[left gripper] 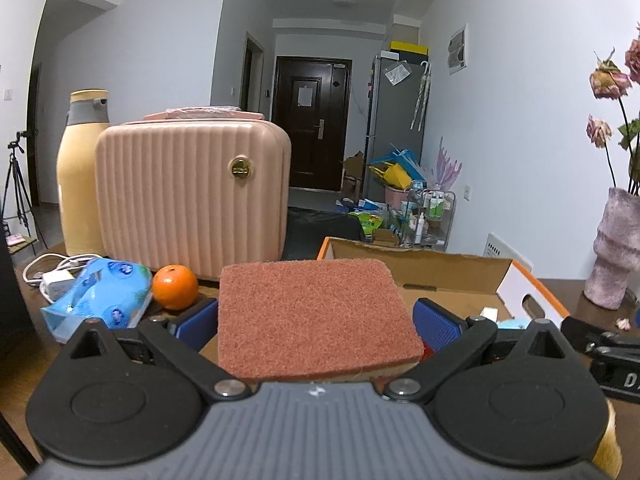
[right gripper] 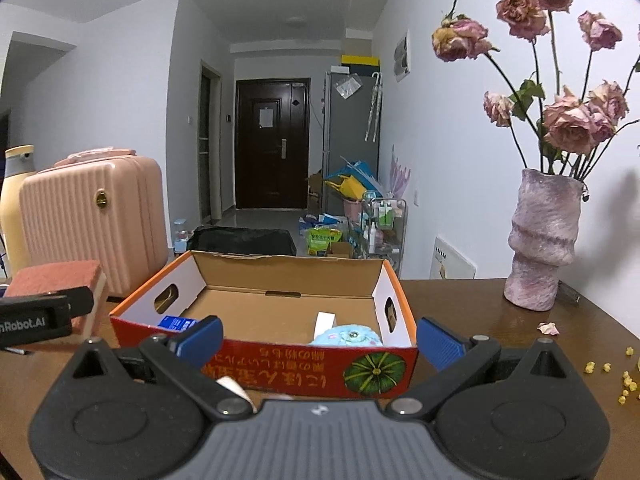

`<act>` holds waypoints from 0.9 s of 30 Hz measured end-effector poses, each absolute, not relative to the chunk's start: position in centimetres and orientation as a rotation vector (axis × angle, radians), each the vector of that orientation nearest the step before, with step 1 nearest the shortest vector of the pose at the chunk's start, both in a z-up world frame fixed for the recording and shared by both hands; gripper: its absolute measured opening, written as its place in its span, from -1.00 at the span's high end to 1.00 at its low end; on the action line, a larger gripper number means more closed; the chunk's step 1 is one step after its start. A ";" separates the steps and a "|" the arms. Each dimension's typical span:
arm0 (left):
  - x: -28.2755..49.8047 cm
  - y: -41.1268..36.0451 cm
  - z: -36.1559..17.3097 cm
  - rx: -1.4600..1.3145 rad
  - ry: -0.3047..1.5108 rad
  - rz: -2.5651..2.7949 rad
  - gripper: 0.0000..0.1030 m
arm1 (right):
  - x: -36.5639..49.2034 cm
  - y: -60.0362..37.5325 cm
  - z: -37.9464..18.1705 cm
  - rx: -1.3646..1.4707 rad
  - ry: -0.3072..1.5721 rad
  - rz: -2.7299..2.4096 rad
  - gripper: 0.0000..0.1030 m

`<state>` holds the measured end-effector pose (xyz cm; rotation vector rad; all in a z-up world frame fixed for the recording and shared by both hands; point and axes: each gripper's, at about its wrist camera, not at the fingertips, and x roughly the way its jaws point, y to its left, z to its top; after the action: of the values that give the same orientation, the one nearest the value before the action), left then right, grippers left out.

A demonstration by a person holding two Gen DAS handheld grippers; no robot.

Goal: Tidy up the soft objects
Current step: 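Move the right gripper back over the pile of soft items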

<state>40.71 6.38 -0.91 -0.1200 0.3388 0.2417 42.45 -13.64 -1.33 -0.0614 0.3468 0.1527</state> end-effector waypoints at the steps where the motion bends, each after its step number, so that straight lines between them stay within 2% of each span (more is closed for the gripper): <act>1: 40.4 6.3 -1.0 -0.113 0.339 0.246 -1.00 | 42.0 -13.8 -1.5 -0.058 0.340 0.151 -1.00; 27: 31.7 5.8 -2.2 -0.079 0.313 0.217 -1.00 | 32.5 -16.7 -3.6 -0.075 0.264 0.200 -1.00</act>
<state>31.68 5.82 -2.19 -0.0787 0.3127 0.2170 32.55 -16.69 -3.57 -0.0755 0.2640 0.1997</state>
